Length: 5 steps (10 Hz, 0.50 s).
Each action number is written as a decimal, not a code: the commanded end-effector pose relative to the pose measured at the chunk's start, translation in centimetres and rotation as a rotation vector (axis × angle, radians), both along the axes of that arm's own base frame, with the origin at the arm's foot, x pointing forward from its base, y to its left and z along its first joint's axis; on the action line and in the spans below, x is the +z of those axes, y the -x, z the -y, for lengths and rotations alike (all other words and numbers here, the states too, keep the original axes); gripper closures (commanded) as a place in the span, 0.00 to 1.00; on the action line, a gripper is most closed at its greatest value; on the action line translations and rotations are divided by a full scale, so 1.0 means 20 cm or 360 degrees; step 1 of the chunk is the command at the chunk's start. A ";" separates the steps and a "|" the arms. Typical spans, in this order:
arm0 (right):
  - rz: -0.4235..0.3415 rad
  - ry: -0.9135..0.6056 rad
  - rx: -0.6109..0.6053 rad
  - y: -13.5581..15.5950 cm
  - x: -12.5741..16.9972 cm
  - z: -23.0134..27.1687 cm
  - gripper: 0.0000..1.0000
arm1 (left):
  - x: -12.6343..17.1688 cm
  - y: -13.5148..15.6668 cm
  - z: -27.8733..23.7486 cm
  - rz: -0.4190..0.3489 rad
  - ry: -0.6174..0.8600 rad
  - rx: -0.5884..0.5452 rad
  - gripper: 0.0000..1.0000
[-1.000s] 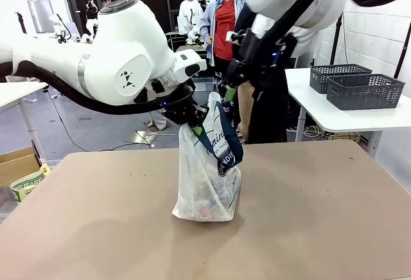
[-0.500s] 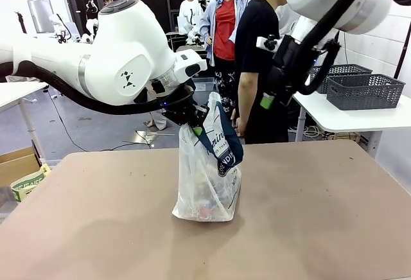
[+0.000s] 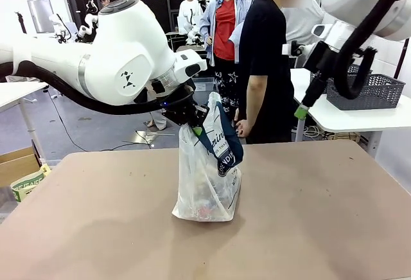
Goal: Transfer purchased items from the store into the shopping bag.
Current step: Move the Reusable shopping bag to the right side of the table.
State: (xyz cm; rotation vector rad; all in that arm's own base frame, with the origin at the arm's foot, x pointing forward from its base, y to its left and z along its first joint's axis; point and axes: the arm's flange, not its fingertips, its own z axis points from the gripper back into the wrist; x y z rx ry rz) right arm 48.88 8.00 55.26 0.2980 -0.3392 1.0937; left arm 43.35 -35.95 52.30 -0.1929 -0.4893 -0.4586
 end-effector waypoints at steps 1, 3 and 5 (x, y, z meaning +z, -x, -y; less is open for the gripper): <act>0.0131 -0.0073 -0.0001 0.06 -0.01 0.02 0.00 | 0.00 0.00 -0.01 -0.0006 0.0013 0.0007 1.00; 0.0049 0.0001 0.0012 0.02 0.02 0.03 0.00 | 0.00 0.00 -0.01 -0.0006 0.0013 0.0007 1.00; 0.0049 0.0001 0.0012 0.02 0.02 0.03 0.00 | 0.00 0.00 -0.01 -0.0006 0.0013 0.0007 1.00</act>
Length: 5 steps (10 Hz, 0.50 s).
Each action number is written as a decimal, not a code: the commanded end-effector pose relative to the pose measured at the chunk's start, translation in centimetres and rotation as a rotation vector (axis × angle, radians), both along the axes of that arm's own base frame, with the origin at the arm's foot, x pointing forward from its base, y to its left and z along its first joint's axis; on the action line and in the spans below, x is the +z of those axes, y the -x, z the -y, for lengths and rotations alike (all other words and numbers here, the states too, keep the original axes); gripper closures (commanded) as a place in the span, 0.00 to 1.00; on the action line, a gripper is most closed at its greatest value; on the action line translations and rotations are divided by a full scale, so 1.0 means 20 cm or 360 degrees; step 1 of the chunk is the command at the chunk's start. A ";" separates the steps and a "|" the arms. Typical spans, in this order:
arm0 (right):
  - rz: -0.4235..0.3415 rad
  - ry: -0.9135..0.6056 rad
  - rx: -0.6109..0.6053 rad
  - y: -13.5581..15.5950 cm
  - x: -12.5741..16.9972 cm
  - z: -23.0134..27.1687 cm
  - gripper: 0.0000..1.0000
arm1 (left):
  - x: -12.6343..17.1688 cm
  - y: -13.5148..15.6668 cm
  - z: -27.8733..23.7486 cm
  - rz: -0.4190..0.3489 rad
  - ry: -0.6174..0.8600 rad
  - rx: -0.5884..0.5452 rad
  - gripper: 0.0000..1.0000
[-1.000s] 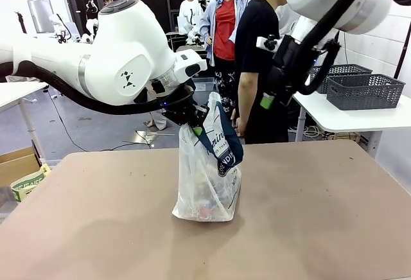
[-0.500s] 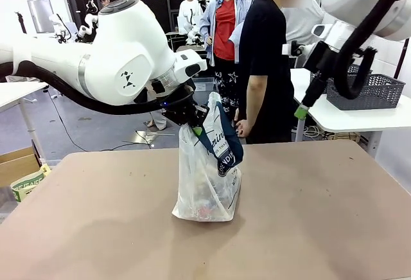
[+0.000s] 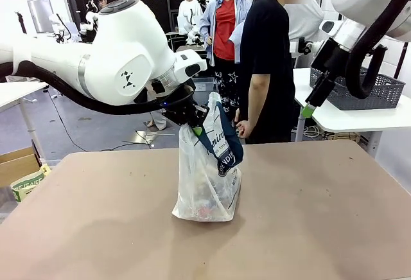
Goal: Transfer purchased items from the store into the shopping bag.
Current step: Move the Reusable shopping bag to the right side of the table.
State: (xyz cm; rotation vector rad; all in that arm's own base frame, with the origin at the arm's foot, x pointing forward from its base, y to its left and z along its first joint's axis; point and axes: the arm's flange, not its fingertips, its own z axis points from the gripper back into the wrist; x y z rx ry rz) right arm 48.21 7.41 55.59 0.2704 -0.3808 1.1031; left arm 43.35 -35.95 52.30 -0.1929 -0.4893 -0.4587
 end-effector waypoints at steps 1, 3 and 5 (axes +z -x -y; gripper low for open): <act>-0.0027 -0.0002 0.0011 -0.01 0.00 0.00 0.00 | 0.00 0.00 -0.01 -0.0006 0.0013 0.0007 1.00; -0.0027 -0.0002 0.0011 -0.01 0.00 0.00 0.00 | 0.00 0.00 -0.01 -0.0006 0.0013 0.0007 1.00; -0.0027 -0.0002 0.0011 -0.01 0.00 0.00 0.00 | 0.00 0.00 -0.01 -0.0006 0.0013 0.0007 1.00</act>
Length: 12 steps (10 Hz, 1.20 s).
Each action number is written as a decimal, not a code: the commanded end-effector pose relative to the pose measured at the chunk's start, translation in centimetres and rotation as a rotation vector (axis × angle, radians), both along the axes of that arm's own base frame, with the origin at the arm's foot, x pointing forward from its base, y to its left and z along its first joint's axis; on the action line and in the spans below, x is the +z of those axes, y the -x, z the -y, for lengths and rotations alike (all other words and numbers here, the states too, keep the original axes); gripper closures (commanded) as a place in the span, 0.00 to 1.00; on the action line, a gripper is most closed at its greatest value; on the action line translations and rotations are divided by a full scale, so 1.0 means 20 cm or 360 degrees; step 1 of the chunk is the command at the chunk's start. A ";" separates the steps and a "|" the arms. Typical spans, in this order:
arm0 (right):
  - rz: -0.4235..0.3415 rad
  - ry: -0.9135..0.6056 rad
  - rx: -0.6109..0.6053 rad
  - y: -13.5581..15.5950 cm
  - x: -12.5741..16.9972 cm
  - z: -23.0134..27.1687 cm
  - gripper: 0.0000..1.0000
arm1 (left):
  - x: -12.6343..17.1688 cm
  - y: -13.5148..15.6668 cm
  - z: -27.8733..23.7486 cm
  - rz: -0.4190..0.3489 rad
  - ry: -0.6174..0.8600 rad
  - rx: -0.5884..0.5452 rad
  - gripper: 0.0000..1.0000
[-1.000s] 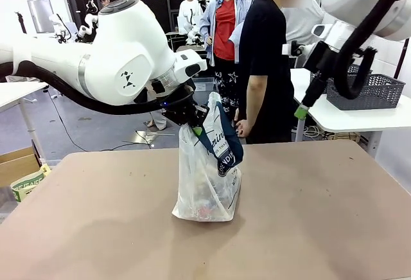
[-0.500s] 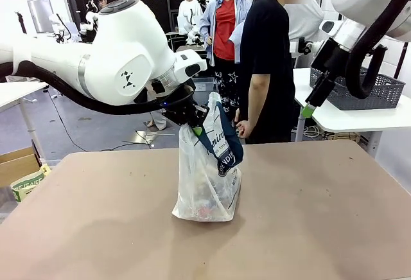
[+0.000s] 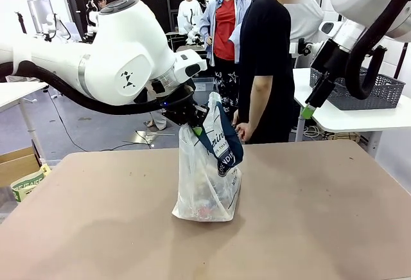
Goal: Transfer purchased items from the store into the shopping bag.
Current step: Move the Reusable shopping bag to the right side of the table.
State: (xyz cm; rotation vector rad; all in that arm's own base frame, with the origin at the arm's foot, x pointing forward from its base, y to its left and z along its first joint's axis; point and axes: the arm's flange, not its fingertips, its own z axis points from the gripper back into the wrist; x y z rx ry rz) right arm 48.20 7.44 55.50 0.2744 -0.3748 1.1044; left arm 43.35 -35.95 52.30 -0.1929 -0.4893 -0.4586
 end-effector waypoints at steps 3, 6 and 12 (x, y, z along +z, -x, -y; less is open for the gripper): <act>-0.0017 -0.0002 0.0007 -0.01 0.01 0.00 0.00 | 0.10 0.07 -0.02 0.0018 -0.0083 -0.0042 1.00; -0.0017 -0.0002 0.0007 -0.01 0.01 0.00 0.00 | 0.32 0.16 -0.02 0.0148 -0.0178 0.0026 1.00; -0.0017 -0.0002 0.0007 -0.01 0.01 0.00 0.00 | 0.63 0.40 -0.36 0.0405 -0.0268 0.0124 1.00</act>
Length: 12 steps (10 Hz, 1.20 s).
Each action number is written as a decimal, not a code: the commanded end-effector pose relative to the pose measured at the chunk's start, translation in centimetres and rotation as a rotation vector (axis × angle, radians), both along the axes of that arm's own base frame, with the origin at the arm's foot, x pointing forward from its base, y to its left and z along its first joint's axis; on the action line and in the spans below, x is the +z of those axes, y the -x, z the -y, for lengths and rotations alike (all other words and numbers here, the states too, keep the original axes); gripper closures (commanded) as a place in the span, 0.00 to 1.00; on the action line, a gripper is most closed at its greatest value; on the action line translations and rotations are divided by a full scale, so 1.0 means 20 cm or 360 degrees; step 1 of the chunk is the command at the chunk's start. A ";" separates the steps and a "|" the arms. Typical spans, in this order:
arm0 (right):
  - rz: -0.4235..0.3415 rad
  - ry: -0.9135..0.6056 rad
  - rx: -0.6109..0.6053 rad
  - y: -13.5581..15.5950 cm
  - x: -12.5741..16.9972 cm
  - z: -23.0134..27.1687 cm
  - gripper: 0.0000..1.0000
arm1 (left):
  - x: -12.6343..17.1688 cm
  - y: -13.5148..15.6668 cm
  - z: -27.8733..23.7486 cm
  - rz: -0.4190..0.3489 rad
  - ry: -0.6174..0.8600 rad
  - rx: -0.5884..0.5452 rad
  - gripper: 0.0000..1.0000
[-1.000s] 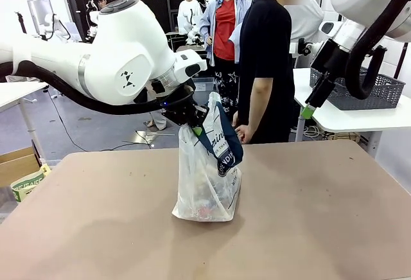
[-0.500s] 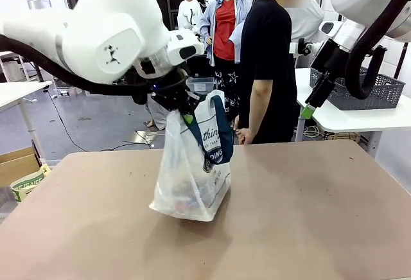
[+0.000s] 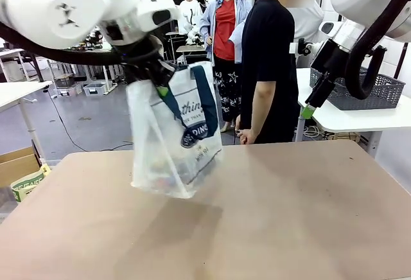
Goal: Transfer purchased items from the store into the shopping bag.
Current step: Move the Reusable shopping bag to the right side of the table.
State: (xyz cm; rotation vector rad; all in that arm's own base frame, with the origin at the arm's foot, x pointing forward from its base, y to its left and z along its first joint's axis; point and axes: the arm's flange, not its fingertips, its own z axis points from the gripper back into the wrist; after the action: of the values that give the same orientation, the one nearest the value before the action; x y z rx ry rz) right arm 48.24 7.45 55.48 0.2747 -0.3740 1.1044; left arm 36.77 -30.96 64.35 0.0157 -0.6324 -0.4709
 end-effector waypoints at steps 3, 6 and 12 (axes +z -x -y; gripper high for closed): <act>-0.0016 -0.0002 0.0007 -0.01 0.01 0.00 0.00 | 0.06 0.19 -0.45 0.0345 -0.0068 0.0102 1.00; -0.0016 -0.0002 0.0007 -0.01 0.01 0.00 0.00 | 0.05 0.20 -0.76 0.0429 -0.0018 0.0455 1.00; -0.0016 -0.0002 0.0007 -0.01 0.01 0.00 0.00 | 0.05 0.20 -0.92 0.0364 0.0009 0.0487 1.00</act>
State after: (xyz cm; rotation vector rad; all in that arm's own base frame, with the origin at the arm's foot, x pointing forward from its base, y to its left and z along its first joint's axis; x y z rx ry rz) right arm 48.25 7.45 55.49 0.2748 -0.3739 1.1046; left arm 32.89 -12.28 64.15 0.1514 -0.8119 -0.1499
